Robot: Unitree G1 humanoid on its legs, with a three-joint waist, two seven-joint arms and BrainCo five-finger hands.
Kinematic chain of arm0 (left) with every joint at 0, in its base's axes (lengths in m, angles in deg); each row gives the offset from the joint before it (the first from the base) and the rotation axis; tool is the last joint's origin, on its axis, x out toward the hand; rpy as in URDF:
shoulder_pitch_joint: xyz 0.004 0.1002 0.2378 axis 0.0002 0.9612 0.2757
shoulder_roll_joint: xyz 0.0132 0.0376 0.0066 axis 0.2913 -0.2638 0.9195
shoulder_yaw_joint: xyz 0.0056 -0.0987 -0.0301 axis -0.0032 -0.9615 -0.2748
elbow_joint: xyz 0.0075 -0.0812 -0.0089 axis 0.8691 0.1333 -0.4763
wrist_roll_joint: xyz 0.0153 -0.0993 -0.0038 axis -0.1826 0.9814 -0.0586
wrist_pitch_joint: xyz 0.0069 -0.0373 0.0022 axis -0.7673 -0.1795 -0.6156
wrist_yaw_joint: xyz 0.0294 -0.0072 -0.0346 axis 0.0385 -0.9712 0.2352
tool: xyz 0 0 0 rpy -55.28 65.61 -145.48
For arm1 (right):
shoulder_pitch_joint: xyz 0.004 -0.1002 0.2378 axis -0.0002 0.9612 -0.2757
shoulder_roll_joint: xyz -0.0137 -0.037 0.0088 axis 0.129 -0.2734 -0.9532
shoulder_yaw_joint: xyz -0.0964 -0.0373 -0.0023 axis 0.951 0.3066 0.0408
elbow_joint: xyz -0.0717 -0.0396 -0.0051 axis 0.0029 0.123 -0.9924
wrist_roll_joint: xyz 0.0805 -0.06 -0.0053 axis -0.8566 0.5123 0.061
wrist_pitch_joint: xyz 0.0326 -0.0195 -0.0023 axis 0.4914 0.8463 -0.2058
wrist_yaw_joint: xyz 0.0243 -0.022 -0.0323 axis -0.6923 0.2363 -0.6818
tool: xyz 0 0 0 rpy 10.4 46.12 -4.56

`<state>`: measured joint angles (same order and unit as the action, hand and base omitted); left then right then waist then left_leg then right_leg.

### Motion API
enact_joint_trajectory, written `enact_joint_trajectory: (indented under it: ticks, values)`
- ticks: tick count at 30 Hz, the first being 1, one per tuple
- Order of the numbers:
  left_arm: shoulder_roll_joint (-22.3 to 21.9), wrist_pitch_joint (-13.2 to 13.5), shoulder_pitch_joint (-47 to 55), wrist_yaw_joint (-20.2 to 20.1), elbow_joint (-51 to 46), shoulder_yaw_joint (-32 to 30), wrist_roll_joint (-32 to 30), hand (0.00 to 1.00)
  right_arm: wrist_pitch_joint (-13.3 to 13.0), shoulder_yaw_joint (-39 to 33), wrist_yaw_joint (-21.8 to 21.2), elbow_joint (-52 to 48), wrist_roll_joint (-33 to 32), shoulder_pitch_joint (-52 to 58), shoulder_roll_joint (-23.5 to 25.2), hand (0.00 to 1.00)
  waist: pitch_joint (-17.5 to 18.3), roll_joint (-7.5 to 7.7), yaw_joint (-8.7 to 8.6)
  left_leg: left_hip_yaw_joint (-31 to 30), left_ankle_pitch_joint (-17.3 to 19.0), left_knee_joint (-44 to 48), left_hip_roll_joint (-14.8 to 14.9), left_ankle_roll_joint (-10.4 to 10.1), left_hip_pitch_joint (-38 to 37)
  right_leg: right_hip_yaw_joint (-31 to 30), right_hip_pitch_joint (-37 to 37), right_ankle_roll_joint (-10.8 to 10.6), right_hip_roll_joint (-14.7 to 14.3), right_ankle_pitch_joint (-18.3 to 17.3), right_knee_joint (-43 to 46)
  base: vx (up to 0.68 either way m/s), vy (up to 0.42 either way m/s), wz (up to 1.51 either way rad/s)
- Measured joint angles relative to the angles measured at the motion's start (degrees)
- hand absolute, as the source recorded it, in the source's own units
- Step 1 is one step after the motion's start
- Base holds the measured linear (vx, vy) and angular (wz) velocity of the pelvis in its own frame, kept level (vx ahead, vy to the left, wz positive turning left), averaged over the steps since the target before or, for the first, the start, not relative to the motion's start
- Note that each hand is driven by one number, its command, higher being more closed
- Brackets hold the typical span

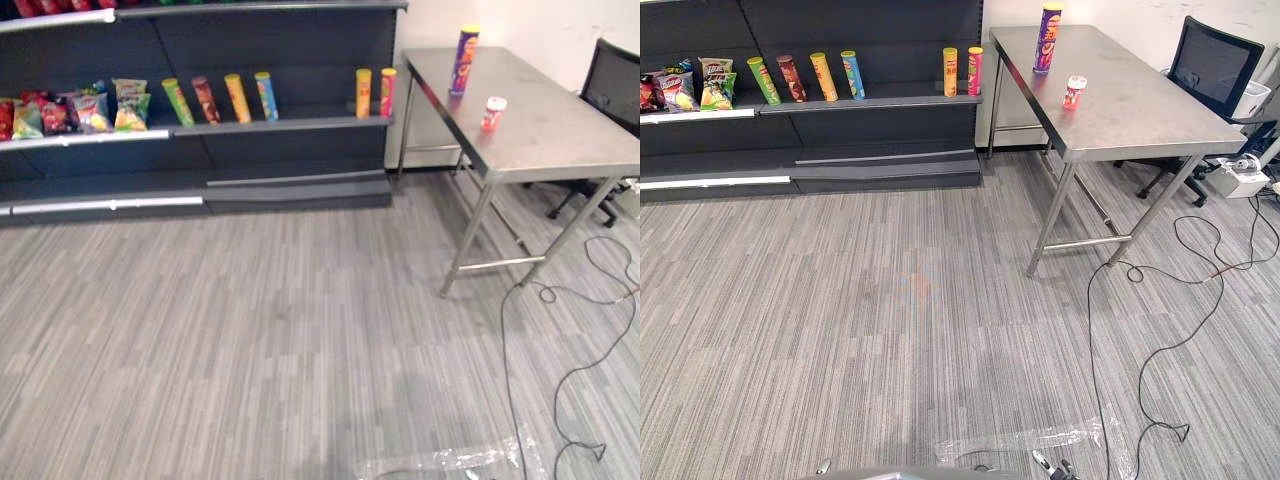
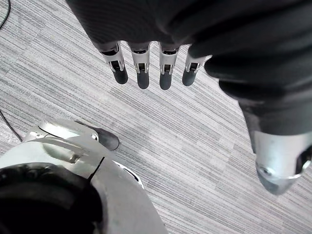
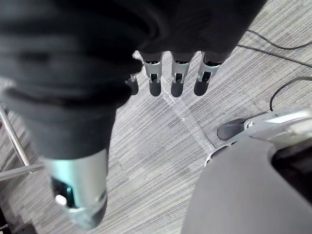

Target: Put the gum and the chips on the shelf.

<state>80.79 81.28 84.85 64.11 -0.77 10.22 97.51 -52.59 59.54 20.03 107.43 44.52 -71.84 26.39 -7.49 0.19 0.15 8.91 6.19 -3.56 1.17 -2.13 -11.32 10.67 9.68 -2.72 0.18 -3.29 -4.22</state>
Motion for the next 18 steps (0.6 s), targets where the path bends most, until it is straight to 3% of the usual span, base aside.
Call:
enact_joint_trajectory:
  ticks: [6,9,12,13,15,16,18]
  values:
    - [0.0,0.0,-0.1,0.0,-0.3,0.0,-0.1,0.0,-0.9,0.0,-0.6,-0.5,-0.1,-0.1,0.0,0.0,-0.8,0.04,-0.02,-0.2,0.2,1.0,0.2,-0.3,0.2,0.4,0.3,0.1,0.2,-0.1,0.9,-0.01,-0.004,0.02]
    - [0.5,-0.1,-0.6,-0.3,-1.4,0.0,0.4,0.0,-1.7,0.0,-0.5,-0.5,-0.7,-0.8,0.5,0.0,-2.2,0.32,-0.25,-0.3,1.8,5.7,0.2,-2.5,3.0,1.9,-3.9,0.9,1.8,-4.9,10.2,-0.08,-0.029,0.23]
    - [1.1,0.0,-0.9,-0.4,-3.1,-0.1,1.7,0.0,-1.8,0.1,-0.6,-1.2,-0.7,-1.3,0.5,0.0,-4.1,1.42,-0.43,0.6,6.6,18.0,0.8,-3.1,9.4,2.9,-9.7,1.8,4.3,-11.6,22.2,-0.09,-0.034,0.32]
    - [1.1,-0.1,-0.8,-0.4,-4.1,-0.2,3.6,0.0,-1.7,0.2,-0.4,-1.9,-0.6,-1.4,0.7,0.0,-5.4,1.76,-0.22,3.0,6.8,27.7,1.9,-3.2,13.7,3.0,-10.3,2.3,5.0,-13.5,24.5,-0.09,-0.069,0.22]
    - [0.5,-0.2,-0.6,-0.6,-5.3,-0.4,6.1,0.0,-1.4,0.2,-0.3,-2.7,-0.4,-1.4,0.3,0.0,-6.4,1.32,-0.03,3.5,5.7,38.6,3.7,-3.1,18.8,2.8,-10.3,2.5,5.1,-14.4,26.1,-0.04,-0.043,-0.01]
    - [0.0,-0.8,0.1,-1.3,-5.8,-0.7,8.5,0.0,-1.1,0.2,-0.2,-2.7,-0.1,-1.5,0.1,0.0,-7.0,1.01,0.01,3.8,5.2,45.4,5.0,-2.1,22.1,2.2,-10.0,2.8,5.2,-15.2,27.3,0.02,0.009,-0.16]
    - [-0.4,-0.8,0.9,-2.4,-6.1,-1.0,11.2,0.0,-0.6,0.2,-0.1,-2.8,-0.1,-1.7,-0.3,0.0,-7.4,0.5,-0.04,4.3,7.3,47.7,6.4,-1.8,23.2,1.2,-8.7,2.4,5.7,-15.9,27.7,0.07,0.059,-0.22]
